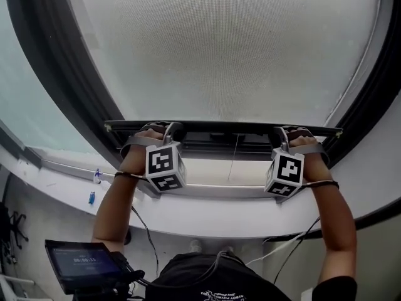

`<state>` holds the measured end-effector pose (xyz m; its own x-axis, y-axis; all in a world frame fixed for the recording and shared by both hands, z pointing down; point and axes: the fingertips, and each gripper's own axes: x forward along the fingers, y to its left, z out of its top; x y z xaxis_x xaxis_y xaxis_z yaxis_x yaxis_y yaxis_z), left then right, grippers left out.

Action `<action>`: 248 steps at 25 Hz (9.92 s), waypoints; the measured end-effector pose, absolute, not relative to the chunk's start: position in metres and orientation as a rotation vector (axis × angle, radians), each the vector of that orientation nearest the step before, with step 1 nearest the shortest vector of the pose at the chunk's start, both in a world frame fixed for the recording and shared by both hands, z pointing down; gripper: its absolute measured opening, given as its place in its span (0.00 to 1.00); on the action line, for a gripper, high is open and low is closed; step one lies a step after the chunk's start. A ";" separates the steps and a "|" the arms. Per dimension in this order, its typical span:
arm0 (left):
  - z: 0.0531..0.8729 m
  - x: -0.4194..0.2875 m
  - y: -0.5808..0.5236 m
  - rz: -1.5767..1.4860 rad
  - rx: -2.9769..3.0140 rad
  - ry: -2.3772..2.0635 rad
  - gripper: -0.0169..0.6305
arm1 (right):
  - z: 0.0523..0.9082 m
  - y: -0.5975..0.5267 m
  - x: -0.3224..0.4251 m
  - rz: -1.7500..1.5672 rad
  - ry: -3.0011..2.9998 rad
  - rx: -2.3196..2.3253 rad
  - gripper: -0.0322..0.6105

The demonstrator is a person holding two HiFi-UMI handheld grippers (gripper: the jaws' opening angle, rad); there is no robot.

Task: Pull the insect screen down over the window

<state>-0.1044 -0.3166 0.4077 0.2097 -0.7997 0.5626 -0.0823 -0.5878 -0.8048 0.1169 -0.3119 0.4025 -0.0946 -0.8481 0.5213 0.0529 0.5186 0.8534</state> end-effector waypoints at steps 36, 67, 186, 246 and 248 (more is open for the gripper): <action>0.500 -0.090 -0.303 -1.543 -1.952 0.710 0.05 | 0.490 -0.287 0.129 -0.682 -1.530 0.569 0.08; 0.496 -0.089 -0.297 -1.536 -2.054 0.712 0.04 | 0.487 -0.293 0.129 -0.703 -1.554 0.627 0.06; 0.507 -0.089 -0.312 -1.713 -1.796 0.634 0.04 | 0.499 -0.297 0.124 -0.574 -1.449 0.524 0.07; 0.495 -0.071 -0.289 -1.923 -1.796 0.457 0.04 | 0.488 -0.283 0.150 -0.717 -1.592 0.581 0.07; 0.494 -0.070 -0.289 -1.924 -1.796 0.455 0.04 | 0.485 -0.274 0.153 -0.689 -1.589 0.563 0.11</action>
<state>-0.0704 -0.2889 0.4942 -0.0360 -0.5434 0.8387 0.1101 -0.8363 -0.5371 0.1531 -0.2738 0.4849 -0.1288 -0.7029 0.6995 0.0300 0.7023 0.7113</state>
